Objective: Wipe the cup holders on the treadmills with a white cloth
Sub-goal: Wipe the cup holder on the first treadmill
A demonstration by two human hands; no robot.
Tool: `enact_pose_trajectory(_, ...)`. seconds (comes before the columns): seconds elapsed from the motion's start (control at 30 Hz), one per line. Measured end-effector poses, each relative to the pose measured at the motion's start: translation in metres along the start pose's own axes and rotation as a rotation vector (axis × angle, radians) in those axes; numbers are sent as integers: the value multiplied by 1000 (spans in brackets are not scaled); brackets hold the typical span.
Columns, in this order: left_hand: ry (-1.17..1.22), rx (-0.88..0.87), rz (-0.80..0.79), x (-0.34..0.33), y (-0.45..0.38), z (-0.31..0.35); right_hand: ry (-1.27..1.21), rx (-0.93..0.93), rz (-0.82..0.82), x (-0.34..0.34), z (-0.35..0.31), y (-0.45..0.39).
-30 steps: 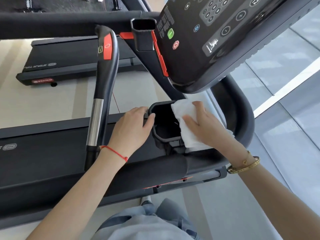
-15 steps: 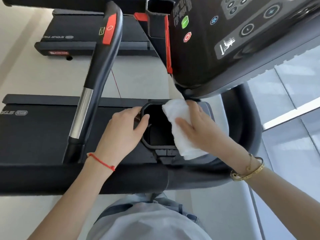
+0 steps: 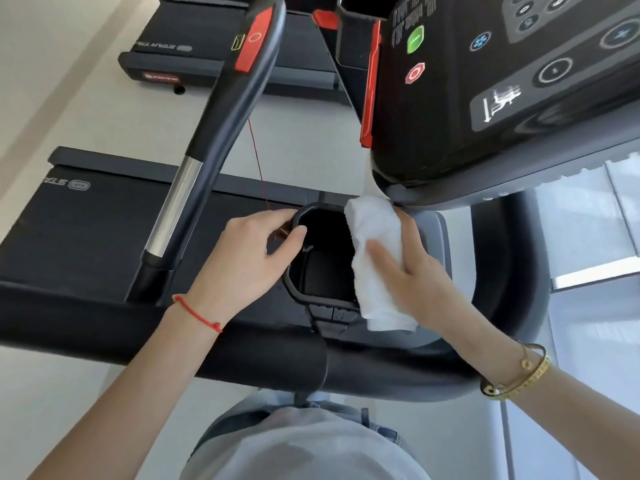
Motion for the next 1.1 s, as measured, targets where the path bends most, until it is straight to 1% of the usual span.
enact_pose_trajectory(0.1, -2, 13, -5, -1, 1, -2, 42, 25, 42, -1, -3, 0)
enact_pose_trajectory(0.2, -8, 19, -19, -2, 2, -4, 184, 99, 125, -2, -13, 9)
enact_pose_trajectory(0.3, -21, 34, -31, -3, 3, -6, 311, 216, 219, -2, -26, 17)
enact_pose_trajectory(0.37, -21, 34, -33, -4, 4, -6, 361, 329, 238, -2, -39, 18)
enact_pose_trajectory(0.47, -20, 28, -31, -4, 4, -5, 500, 471, 192, -9, -60, 8)
enact_pose_trajectory(0.63, -16, 42, -56, -7, 4, -8, 701, 613, 49, -32, -95, -14)
enact_pose_trajectory(0.7, -8, 48, -64, -7, 4, -9, 746, 623, 31, -40, -99, -17)
enact_pose_trajectory(0.83, 10, 49, -69, -7, 4, -12, 741, 583, 177, -28, -90, -15)
enact_pose_trajectory(0.9, 13, 48, -70, -7, 3, -12, 687, 502, 190, -16, -74, -14)
enact_pose_trajectory(1.0, 14, 25, -67, -7, 2, -10, 584, 371, 153, -4, -53, -13)
enact_pose_trajectory(1.07, 6, 16, -68, -6, 0, -8, 598, 364, 181, -8, -57, -15)
enact_pose_trajectory(1.1, -1, 13, -70, -6, 0, -8, 649, 392, 222, -13, -65, -17)
Point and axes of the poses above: each hand's wrist, its own y-axis away from the middle knuckle, its own x-axis out of the back of the hand, z = x × y, the point moved 10 cm from there along -y, towards the middle knuckle, and after that the axes turned 14 degrees about -x, right-handed, at the moved point
